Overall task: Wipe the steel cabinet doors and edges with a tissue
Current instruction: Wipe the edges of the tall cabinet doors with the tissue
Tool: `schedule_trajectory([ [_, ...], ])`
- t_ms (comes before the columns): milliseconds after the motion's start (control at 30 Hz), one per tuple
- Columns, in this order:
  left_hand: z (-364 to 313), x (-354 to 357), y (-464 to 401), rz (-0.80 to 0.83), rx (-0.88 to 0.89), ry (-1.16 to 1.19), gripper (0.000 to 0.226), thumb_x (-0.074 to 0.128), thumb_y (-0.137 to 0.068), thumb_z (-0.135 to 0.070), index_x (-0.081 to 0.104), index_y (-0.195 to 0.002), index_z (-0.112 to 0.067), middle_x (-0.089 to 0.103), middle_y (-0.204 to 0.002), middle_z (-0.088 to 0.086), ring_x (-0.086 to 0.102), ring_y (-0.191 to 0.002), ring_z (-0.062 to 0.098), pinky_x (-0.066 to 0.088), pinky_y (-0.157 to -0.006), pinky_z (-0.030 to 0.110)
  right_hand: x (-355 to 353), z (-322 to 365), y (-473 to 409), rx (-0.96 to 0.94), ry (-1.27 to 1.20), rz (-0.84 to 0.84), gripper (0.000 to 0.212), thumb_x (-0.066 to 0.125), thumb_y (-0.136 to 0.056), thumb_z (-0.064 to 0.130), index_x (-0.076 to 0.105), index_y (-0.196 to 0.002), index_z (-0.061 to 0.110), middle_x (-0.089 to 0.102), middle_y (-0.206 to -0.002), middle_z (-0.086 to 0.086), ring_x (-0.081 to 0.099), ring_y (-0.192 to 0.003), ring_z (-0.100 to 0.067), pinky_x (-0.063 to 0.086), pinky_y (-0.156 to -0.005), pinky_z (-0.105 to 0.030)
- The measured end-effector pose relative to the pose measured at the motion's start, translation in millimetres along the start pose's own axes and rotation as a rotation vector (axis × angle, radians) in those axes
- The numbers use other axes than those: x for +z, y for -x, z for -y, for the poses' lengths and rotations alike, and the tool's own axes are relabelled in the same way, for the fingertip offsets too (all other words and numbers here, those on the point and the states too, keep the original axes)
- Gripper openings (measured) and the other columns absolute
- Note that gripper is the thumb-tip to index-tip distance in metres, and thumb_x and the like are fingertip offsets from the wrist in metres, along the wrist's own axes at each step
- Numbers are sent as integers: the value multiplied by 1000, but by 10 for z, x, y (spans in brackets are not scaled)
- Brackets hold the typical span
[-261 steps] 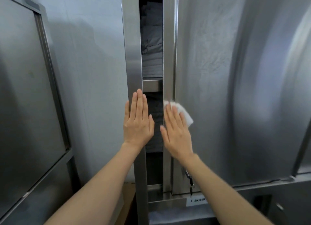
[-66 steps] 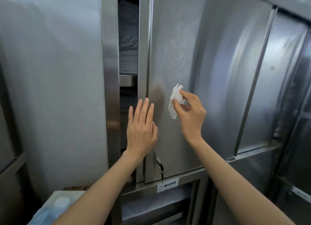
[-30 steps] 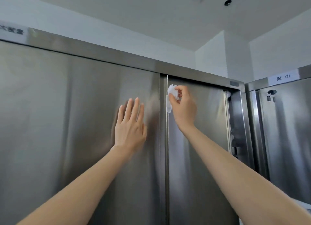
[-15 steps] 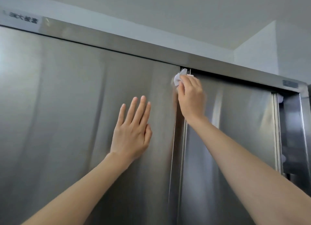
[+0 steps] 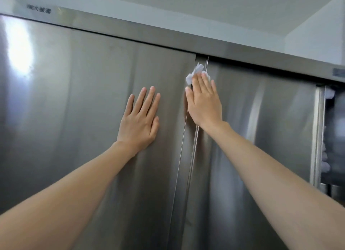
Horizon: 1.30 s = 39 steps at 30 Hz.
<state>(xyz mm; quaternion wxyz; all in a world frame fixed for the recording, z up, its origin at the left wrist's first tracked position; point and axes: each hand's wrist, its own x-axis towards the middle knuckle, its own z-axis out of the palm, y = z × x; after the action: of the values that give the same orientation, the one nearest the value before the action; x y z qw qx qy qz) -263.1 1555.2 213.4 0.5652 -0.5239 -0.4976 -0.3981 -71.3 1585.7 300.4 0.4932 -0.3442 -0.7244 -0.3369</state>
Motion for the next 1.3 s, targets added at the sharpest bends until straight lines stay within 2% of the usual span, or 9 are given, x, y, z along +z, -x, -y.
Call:
schedule_trajectory([
  [100,4,-17,-14,10,3,6,64,30,-98,-30,22,-157,-9,16,-165,10,11,-152,29,11,-123,51,120,173,599,-8,-60,-5,73,9,-100,47,16,-156,0,11,-164,-13,6,-153,-22,-10,-122,-28],
  [200,-3,-3,-4,11,-1,18,64,31,-98,-30,22,-157,-9,15,-165,10,10,-153,29,10,-123,50,93,125,722,-26,-18,102,80,-4,-94,54,5,-158,5,-2,-166,-6,-8,-153,-14,-23,-116,-22],
  [367,8,-20,3,33,-2,12,64,30,-98,-30,22,-157,-8,15,-165,11,10,-153,30,12,-122,52,-96,38,-311,72,46,73,63,16,-108,42,10,-158,4,4,-166,-11,-2,-153,-17,-13,-119,-29],
  [600,-13,-11,0,40,5,18,64,31,-98,-29,20,-157,-8,12,-165,11,7,-153,30,12,-122,53,119,121,585,-26,66,44,79,-2,-97,53,6,-157,3,2,-165,-11,-3,-153,-19,-17,-120,-26],
  [800,0,-7,3,38,-1,12,64,27,-98,-31,20,-157,-8,12,-165,11,6,-153,29,11,-122,53,-97,-68,-494,33,99,48,63,18,-108,40,7,-157,2,2,-166,-11,-2,-153,-19,-11,-121,-30],
  [933,-2,-12,-6,23,2,15,64,28,-98,-30,22,-157,-7,14,-165,11,10,-153,30,13,-122,53,76,72,95,7,-2,-57,70,17,-103,45,26,-153,-4,21,-161,-18,17,-152,-27,-5,-122,-30],
  [1033,-5,-7,2,20,-1,24,63,28,-98,-30,23,-157,-7,14,-165,11,10,-153,30,13,-122,53,169,63,657,-74,19,-14,70,13,-103,46,20,-155,0,13,-164,-12,9,-153,-22,-8,-122,-28],
  [1233,-8,-24,5,33,-11,7,64,28,-97,-31,24,-156,-7,16,-165,11,11,-152,29,14,-122,53,-57,-53,-424,23,43,44,65,19,-108,43,9,-157,1,2,-166,-12,-3,-153,-20,-14,-119,-27],
  [1300,-10,-28,-1,41,-7,10,64,27,-97,-31,23,-157,-8,15,-165,11,10,-153,29,14,-122,53,-29,-67,-395,6,52,11,69,16,-106,46,10,-157,0,3,-166,-13,-1,-154,-21,-12,-120,-28],
])
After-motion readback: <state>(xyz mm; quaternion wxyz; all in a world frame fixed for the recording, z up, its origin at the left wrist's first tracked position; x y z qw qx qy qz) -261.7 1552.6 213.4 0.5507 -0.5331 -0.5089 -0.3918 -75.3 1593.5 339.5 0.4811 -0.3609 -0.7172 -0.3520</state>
